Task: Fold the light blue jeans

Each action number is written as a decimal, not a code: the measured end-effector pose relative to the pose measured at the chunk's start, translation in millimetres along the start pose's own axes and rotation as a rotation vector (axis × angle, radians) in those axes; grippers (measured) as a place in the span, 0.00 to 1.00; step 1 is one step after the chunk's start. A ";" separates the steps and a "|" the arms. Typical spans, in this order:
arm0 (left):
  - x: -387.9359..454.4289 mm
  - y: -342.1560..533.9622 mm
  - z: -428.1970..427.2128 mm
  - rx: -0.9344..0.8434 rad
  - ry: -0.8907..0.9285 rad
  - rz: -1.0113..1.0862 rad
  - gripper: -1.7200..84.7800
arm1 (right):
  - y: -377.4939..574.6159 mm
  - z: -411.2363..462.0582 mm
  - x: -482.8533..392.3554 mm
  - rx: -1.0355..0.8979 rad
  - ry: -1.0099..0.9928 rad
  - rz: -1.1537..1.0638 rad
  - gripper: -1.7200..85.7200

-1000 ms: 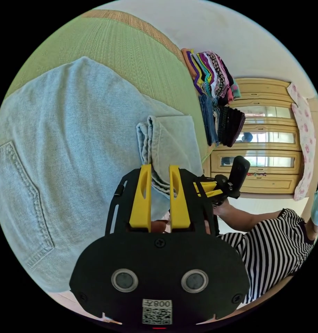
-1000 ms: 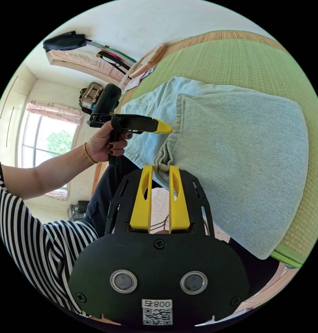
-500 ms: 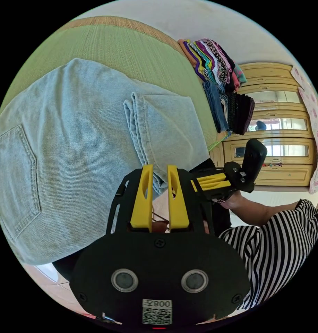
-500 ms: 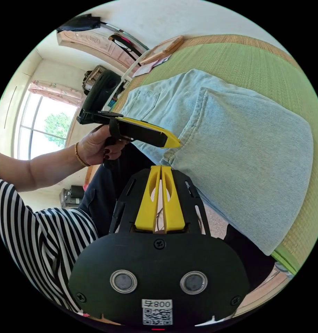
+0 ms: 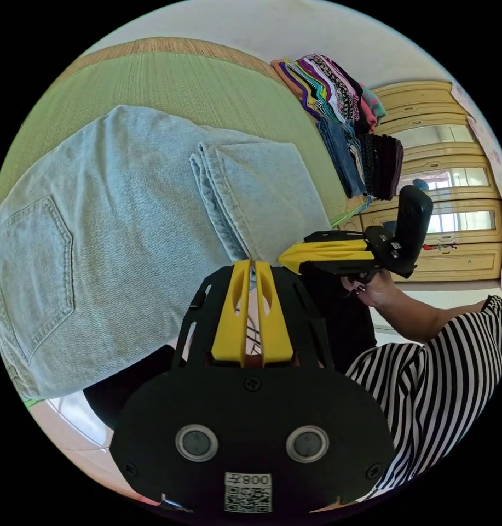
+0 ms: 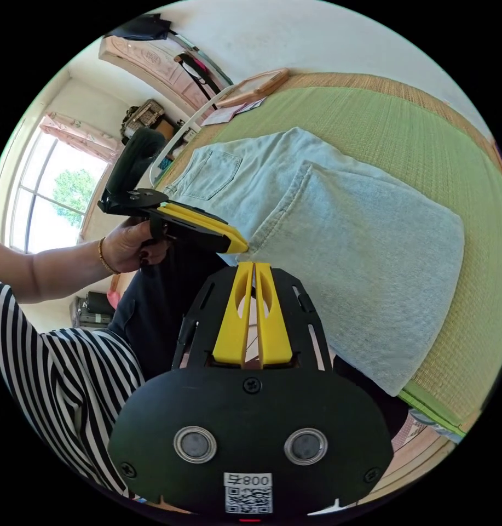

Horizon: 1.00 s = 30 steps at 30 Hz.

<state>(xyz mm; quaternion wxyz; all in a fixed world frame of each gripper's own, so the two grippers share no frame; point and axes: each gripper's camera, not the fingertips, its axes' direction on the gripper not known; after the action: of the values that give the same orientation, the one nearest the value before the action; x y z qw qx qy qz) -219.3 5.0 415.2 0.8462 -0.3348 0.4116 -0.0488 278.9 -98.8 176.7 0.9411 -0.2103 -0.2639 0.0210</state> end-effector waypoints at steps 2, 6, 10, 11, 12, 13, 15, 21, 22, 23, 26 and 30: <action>1.6 8.6 1.5 -0.002 -0.019 -0.005 0.04 | -3.1 3.4 -4.1 -0.002 0.014 -0.011 0.02; -1.9 18.0 7.8 0.006 -0.005 -0.050 0.03 | -7.0 19.8 -7.0 -0.037 0.015 -0.015 0.03; 6.3 24.9 1.9 0.036 -0.070 -0.050 0.03 | -6.3 37.5 -9.3 -0.072 0.065 -0.026 0.02; 9.8 25.5 -2.7 0.062 -0.072 -0.038 0.03 | -5.9 37.6 -8.6 -0.075 0.057 -0.020 0.02; 11.5 25.1 -4.8 0.076 -0.070 -0.030 0.02 | -5.5 37.6 -8.3 -0.074 0.054 -0.021 0.02; 14.9 22.0 -8.0 0.098 -0.072 -0.014 0.02 | -4.5 37.7 -8.0 -0.071 0.050 -0.024 0.02; 19.3 13.1 -10.1 0.124 -0.103 0.002 0.02 | -3.3 38.0 -7.2 -0.070 0.043 -0.021 0.02; 28.4 -31.3 5.3 0.136 -0.247 0.030 0.02 | -1.4 35.2 -5.5 -0.088 0.027 -0.002 0.02; 28.3 -37.3 11.7 0.112 -0.301 0.030 0.02 | -1.4 32.0 -4.8 -0.095 0.019 -0.002 0.02; 26.9 -41.2 20.0 0.071 -0.315 0.038 0.02 | -1.1 26.0 -3.5 -0.093 0.009 0.000 0.02; 27.4 -39.1 26.0 0.079 -0.287 0.030 0.02 | 2.3 -1.6 8.4 -0.032 0.051 0.010 0.02; 30.1 -35.2 28.8 0.090 -0.262 0.015 0.02 | 4.0 -40.2 55.6 0.055 0.149 0.106 0.02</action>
<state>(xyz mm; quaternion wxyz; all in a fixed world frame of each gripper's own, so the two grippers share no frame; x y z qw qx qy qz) -171.8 -17.8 429.1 0.9072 -0.2969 0.2977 -0.0168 347.3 -102.3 171.2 0.9611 -0.1990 -0.1810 0.0625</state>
